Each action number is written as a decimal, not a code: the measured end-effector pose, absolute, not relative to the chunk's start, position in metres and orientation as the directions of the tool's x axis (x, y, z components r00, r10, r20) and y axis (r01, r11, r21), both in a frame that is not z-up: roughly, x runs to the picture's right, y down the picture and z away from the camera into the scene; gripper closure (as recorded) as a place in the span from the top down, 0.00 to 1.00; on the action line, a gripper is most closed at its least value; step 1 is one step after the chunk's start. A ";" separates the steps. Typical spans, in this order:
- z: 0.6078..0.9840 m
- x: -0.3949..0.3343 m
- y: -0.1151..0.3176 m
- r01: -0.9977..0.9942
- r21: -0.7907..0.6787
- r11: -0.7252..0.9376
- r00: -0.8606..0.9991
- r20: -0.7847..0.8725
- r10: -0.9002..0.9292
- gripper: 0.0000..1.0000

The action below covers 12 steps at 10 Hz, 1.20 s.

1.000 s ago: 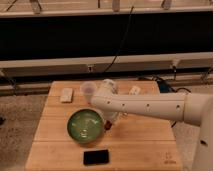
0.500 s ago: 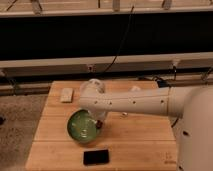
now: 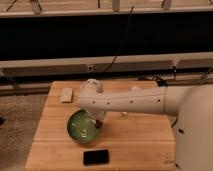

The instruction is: Place the pepper in the ceramic bowl

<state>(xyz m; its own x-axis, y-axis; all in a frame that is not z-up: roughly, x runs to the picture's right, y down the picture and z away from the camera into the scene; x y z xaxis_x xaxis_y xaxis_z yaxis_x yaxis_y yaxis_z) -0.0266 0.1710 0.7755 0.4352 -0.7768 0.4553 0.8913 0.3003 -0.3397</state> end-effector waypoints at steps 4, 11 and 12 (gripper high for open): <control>0.780 -0.034 0.170 0.900 -0.331 0.285 0.417 0.459 -0.784 0.01; 0.783 -0.044 0.170 0.910 -0.317 0.267 0.395 0.470 -0.790 0.25; 0.784 -0.046 0.169 0.912 -0.313 0.263 0.390 0.472 -0.791 0.32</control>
<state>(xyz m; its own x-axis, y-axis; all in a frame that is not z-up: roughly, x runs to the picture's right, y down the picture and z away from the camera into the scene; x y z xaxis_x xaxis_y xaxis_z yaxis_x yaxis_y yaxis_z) -0.0464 0.1694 0.7839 0.3901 -0.7908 0.4717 0.9124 0.2632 -0.3134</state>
